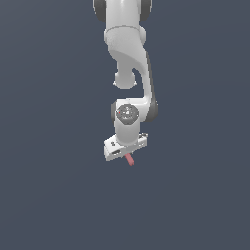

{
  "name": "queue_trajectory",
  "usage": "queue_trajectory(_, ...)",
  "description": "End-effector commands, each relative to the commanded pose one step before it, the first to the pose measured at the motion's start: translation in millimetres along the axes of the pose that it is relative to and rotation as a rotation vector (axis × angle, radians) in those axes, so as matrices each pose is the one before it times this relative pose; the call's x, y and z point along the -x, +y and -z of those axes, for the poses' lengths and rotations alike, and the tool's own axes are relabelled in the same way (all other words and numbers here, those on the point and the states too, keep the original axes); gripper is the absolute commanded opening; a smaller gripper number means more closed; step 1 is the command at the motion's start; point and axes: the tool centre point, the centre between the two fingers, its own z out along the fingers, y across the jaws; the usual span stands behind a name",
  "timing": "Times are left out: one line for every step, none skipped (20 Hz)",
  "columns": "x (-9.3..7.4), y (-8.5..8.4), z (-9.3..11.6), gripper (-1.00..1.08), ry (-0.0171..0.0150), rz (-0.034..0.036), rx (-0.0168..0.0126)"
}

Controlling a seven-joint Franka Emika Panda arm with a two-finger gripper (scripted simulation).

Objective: Pick up the object and move it to a goal position.

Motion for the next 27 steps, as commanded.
queue_trajectory(-1.69, -3.61, 15.21, -1.0, 0.00124, 0.00067, 0.0006)
queue_trajectory(-0.61, -1.7, 7.41, -1.0, 0.0, 0.0, 0.0)
queue_trajectory(-0.68, -1.86, 8.11, -1.0, 0.0, 0.0, 0.0)
queue_trajectory(-0.75, -2.0, 8.75, -1.0, 0.0, 0.0, 0.0)
queue_trajectory(-0.83, -2.13, 9.36, -1.0, 0.0, 0.0, 0.0)
queue_trajectory(-0.9, -2.25, 9.92, -1.0, 0.0, 0.0, 0.0)
queue_trajectory(-0.97, -2.36, 10.46, -1.0, 0.0, 0.0, 0.0)
queue_trajectory(-1.04, -2.46, 10.96, -1.0, 0.0, 0.0, 0.0)
queue_trajectory(-1.06, -2.44, 10.89, -1.0, 0.0, 0.0, 0.0)
queue_trajectory(-1.05, -2.34, 10.48, -1.0, 0.0, 0.0, 0.0)
queue_trajectory(-1.05, -2.24, 10.07, -1.0, 0.0, 0.0, 0.0)
queue_trajectory(-1.07, -2.12, 9.65, -1.0, 0.0, 0.0, 0.0)
queue_trajectory(-1.2, -2.31, 9.18, -1.0, -0.00008, 0.00046, 0.00014)
queue_trajectory(-1.07, -1.88, 8.69, -1.0, 0.0, 0.0, 0.0)
queue_trajectory(-1.03, -1.74, 8.08, -1.0, 0.0, 0.0, 0.0)
queue_trajectory(-0.96, -1.58, 7.39, -1.0, 0.0, 0.0, 0.0)
queue_trajectory(-0.89, -1.42, 6.66, -1.0, 0.0, 0.0, 0.0)
queue_trajectory(-0.83, -1.26, 5.95, -1.0, 0.0, 0.0, 0.0)
queue_trajectory(-0.77, -1.1, 5.24, -1.0, 0.0, 0.0, 0.0)
queue_trajectory(-0.71, -0.94, 4.54, -1.0, 0.0, 0.0, 0.0)
queue_trajectory(-0.67, -0.78, 3.85, -1.0, 0.0, 0.0, 0.0)
queue_trajectory(-0.62, -0.62, 3.17, -1.0, 0.0, 0.0, 0.0)
queue_trajectory(-0.36, 0.11, 2.57, -1.0, 0.00032, -0.00071, -0.00059)
queue_trajectory(-0.52, -0.31, 1.84, -1.0, 0.0, 0.0, 0.0)
queue_trajectory(-0.45, -0.18, 1.22, -1.0, 0.0, 0.0, 0.0)
queue_trajectory(-0.32, -0.07, 0.67, -1.0, 0.0, 0.0, 0.0)
queue_trajectory(-0.11, -0.02, 0.2, -1.0, 0.0, 0.0, 0.0)
